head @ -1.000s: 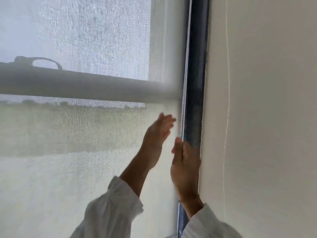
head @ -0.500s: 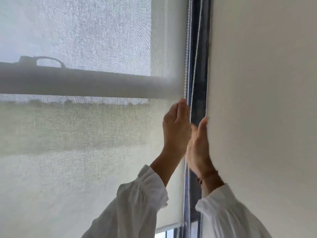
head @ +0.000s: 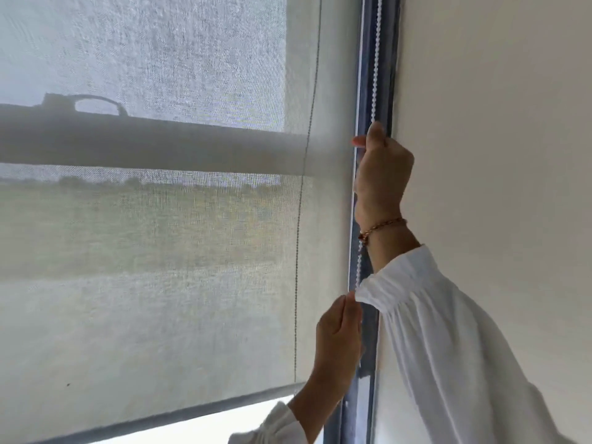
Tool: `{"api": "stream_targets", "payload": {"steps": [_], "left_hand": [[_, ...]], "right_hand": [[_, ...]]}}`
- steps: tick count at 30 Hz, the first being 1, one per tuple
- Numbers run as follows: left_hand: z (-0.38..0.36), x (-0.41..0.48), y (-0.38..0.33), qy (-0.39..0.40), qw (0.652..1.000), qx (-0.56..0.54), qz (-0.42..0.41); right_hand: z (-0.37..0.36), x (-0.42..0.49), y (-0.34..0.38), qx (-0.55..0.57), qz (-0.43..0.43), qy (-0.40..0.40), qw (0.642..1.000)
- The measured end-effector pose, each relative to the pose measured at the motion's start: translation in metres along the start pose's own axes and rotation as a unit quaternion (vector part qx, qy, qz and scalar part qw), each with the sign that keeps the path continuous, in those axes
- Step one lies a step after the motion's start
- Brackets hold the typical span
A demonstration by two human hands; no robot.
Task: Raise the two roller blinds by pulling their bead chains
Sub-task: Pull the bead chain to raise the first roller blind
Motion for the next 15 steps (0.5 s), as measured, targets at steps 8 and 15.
{"api": "stream_targets", "payload": {"steps": [8, 15], "left_hand": [[0.014, 0.023, -0.013, 0.011, 0.995, -0.083, 0.060], [0.016, 0.060, -0.074, 0.030, 0.996, -0.055, -0.063]], "right_hand": [[0.012, -0.023, 0.003, -0.070, 0.188, -0.064, 0.978], [0.036, -0.084, -0.043, -0.118, 0.323, -0.078, 0.936]]}}
Point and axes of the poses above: each hand's wrist, its own x-axis towards the middle knuckle, its own z-axis out of the back of the hand, y = z × x, the point moved 3 cm from there along x, towards the middle knuckle, and after that the axes turned 10 degrees about -z, right-handed, at the moved point
